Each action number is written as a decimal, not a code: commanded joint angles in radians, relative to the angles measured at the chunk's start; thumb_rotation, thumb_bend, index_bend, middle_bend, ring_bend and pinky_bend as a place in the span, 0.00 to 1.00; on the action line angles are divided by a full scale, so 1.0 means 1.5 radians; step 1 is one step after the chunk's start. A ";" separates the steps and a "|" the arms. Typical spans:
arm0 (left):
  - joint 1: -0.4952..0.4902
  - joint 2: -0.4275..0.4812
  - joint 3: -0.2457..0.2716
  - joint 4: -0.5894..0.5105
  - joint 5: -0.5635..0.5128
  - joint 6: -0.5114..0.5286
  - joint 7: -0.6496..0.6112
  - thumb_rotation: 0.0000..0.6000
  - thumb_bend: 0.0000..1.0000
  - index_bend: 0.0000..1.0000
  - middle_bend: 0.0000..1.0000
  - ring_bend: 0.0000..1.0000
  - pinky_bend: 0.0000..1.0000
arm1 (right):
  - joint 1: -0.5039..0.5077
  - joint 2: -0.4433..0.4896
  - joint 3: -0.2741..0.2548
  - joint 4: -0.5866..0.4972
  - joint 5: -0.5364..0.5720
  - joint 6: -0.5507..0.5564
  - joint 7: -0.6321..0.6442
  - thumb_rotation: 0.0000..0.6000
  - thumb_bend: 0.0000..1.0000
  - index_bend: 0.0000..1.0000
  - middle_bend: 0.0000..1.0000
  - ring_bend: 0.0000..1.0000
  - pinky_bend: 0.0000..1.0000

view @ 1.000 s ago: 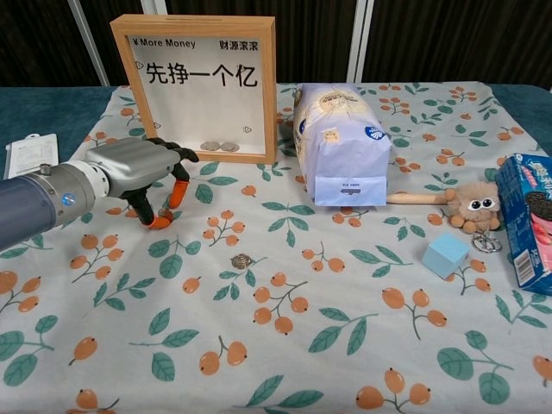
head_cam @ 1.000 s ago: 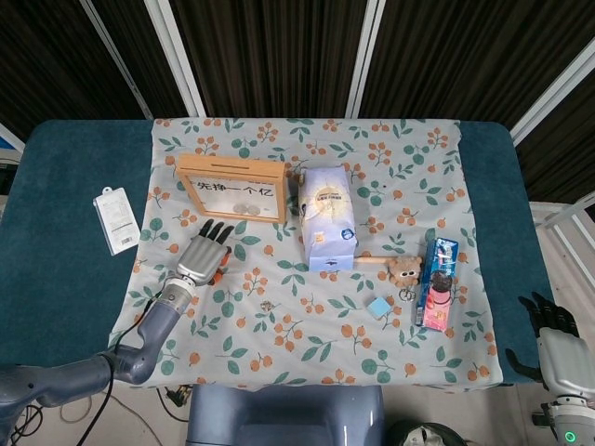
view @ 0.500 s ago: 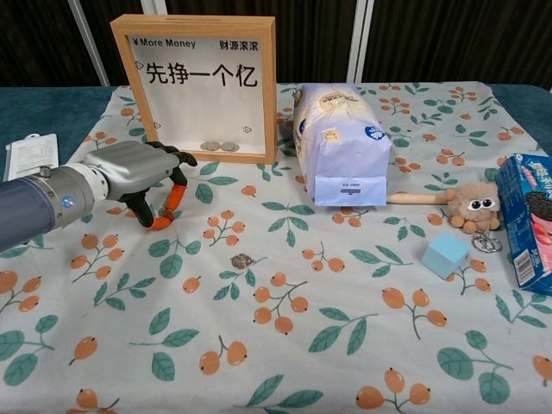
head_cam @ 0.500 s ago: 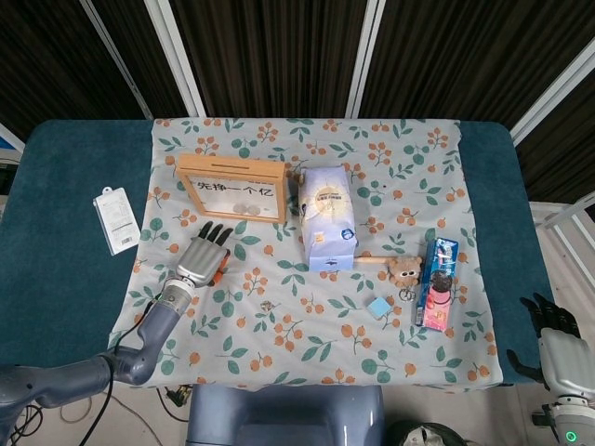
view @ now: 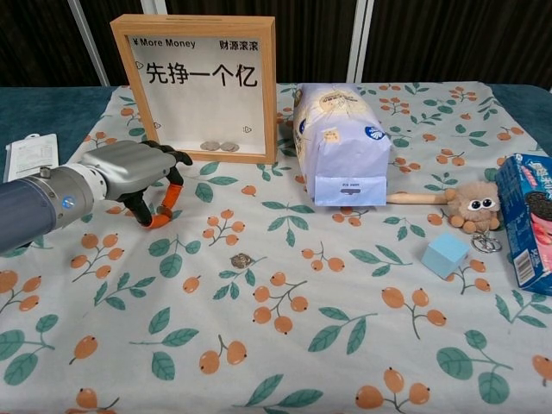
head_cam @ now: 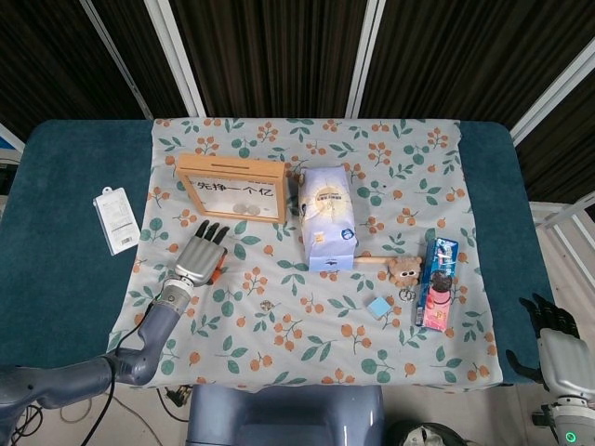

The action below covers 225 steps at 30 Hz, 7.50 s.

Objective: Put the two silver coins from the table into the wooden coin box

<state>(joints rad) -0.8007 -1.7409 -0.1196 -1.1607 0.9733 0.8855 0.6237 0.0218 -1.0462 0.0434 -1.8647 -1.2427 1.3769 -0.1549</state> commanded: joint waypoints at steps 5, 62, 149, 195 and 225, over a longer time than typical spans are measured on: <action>0.002 0.007 0.000 -0.009 -0.010 0.007 0.015 1.00 0.39 0.64 0.09 0.00 0.00 | -0.002 0.003 0.000 -0.003 0.003 0.002 0.003 1.00 0.37 0.13 0.05 0.04 0.00; -0.231 0.514 -0.104 -0.360 -0.335 -0.106 0.004 1.00 0.57 0.69 0.14 0.00 0.00 | -0.003 0.010 0.014 -0.016 0.041 -0.004 0.029 1.00 0.37 0.13 0.05 0.04 0.00; -0.449 0.328 0.068 -0.039 -0.438 -0.260 -0.146 1.00 0.43 0.45 0.13 0.00 0.00 | -0.003 0.017 0.037 -0.029 0.101 -0.006 0.047 1.00 0.37 0.13 0.05 0.04 0.00; -0.473 0.328 0.098 -0.041 -0.453 -0.262 -0.151 1.00 0.30 0.28 0.11 0.00 0.00 | -0.003 0.018 0.039 -0.031 0.106 -0.003 0.046 1.00 0.37 0.13 0.05 0.04 0.00; -0.480 0.333 0.104 -0.051 -0.449 -0.249 -0.152 1.00 0.30 0.28 0.11 0.00 0.00 | -0.003 0.019 0.039 -0.033 0.112 -0.004 0.045 1.00 0.37 0.13 0.05 0.04 0.00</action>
<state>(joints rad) -1.5205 -1.2412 0.0363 -1.2372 0.2994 0.5108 0.3953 0.0177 -1.0173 0.1024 -1.9147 -1.0745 1.3701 -0.0875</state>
